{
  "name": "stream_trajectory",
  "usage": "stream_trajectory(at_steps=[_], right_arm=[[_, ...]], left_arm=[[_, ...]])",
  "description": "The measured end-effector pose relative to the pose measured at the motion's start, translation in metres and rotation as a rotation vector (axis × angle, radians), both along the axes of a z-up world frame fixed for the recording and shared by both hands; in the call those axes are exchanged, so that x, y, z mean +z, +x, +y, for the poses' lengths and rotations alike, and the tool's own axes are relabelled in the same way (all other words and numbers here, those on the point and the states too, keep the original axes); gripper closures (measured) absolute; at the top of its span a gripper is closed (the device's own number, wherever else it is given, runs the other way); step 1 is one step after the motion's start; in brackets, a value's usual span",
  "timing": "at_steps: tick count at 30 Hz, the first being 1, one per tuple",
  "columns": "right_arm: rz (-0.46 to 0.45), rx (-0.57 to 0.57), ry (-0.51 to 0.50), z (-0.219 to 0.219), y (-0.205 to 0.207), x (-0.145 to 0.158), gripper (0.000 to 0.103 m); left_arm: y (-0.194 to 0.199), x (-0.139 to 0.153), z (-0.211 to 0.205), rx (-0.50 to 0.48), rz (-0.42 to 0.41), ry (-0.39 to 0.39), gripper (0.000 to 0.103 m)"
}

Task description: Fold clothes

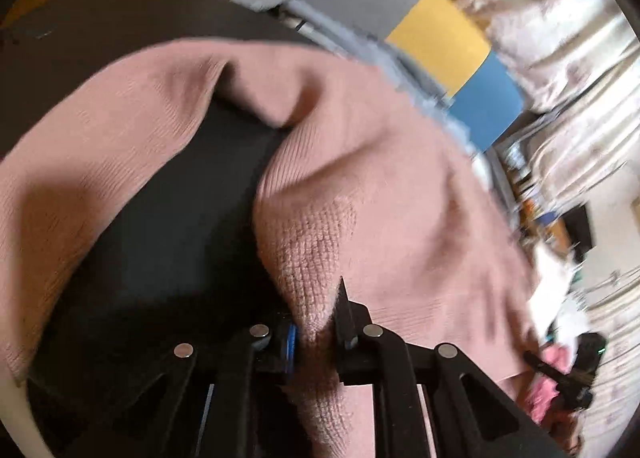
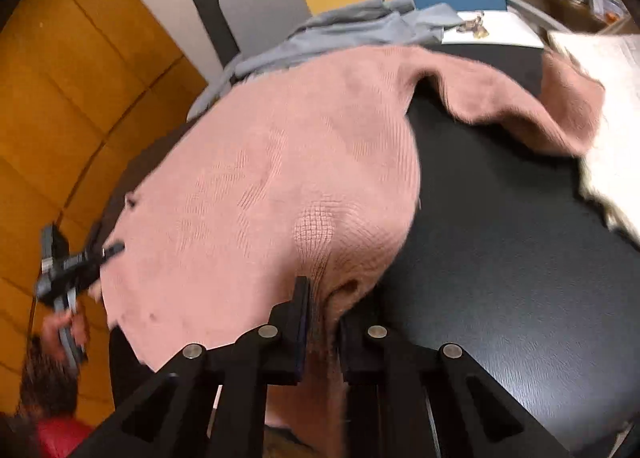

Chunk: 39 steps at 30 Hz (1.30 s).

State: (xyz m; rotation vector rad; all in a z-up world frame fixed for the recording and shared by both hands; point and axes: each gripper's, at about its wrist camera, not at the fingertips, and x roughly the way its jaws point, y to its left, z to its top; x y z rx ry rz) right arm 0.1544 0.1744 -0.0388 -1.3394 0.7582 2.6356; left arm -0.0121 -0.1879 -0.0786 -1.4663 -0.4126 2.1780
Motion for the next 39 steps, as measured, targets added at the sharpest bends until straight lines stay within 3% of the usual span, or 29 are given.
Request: stream_trajectory(at_steps=[5, 8, 9, 12, 14, 17, 21, 25, 27, 32, 39], right_arm=[[-0.114, -0.029, -0.067, 0.000, 0.005, -0.043, 0.090], [-0.114, -0.034, -0.110, 0.012, 0.010, -0.036, 0.083], [-0.097, -0.064, -0.068, 0.019, 0.012, -0.025, 0.083], [-0.044, -0.155, 0.058, 0.042, 0.020, 0.007, 0.066], [0.041, -0.216, 0.128, 0.051, 0.016, 0.030, 0.049], [0.097, -0.163, 0.156, 0.044, -0.023, 0.037, 0.048], [0.059, -0.004, 0.272, 0.003, -0.087, 0.015, 0.054], [-0.028, 0.128, 0.460, -0.034, -0.138, -0.019, 0.054], [-0.078, 0.141, 0.485, -0.036, -0.150, -0.036, 0.054], [-0.053, 0.044, 0.330, -0.022, -0.130, -0.046, 0.054], [0.022, 0.057, 0.361, -0.049, -0.091, -0.049, 0.052]], left_arm=[[0.013, 0.004, -0.003, -0.059, 0.039, -0.028, 0.082], [0.015, 0.022, -0.019, -0.015, 0.084, -0.076, 0.082], [0.014, 0.030, -0.022, 0.018, 0.111, -0.117, 0.082], [0.011, 0.053, -0.014, 0.061, 0.215, -0.145, 0.082], [0.004, 0.058, 0.008, 0.022, 0.229, -0.122, 0.081], [-0.010, 0.056, 0.060, -0.079, 0.228, -0.101, 0.081], [-0.019, 0.029, 0.120, -0.191, 0.190, -0.167, 0.081], [-0.005, 0.019, 0.145, -0.230, 0.343, -0.282, 0.080], [0.001, 0.016, 0.140, -0.262, 0.393, -0.296, 0.078], [-0.007, 0.018, 0.108, -0.265, 0.390, -0.264, 0.077], [-0.006, 0.012, 0.080, -0.279, 0.409, -0.262, 0.077]])
